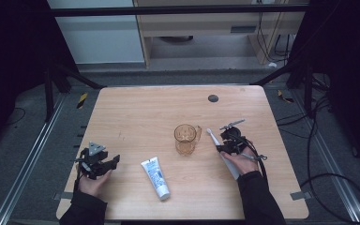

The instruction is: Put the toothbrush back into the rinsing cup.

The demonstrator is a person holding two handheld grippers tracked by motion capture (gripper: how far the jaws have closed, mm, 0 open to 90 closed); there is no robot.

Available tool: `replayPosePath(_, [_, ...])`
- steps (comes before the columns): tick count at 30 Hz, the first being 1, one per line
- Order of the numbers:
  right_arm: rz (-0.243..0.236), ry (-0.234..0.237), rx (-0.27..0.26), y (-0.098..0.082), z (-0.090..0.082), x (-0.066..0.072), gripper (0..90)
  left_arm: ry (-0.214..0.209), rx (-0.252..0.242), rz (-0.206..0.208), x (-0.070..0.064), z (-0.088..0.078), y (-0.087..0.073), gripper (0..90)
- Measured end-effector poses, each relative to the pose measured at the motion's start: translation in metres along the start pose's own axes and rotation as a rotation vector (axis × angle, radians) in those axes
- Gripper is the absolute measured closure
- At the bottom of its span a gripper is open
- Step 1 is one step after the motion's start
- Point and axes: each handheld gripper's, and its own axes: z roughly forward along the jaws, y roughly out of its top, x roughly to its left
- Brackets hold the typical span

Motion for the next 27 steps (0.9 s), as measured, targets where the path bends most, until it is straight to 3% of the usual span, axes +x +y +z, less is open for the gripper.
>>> replayPosePath(27, [0.008, 0.002, 0.086, -0.001, 0.015, -0.001, 61.1, -0.002, 0.008, 0.001, 0.000, 0.001, 0.000, 45.6])
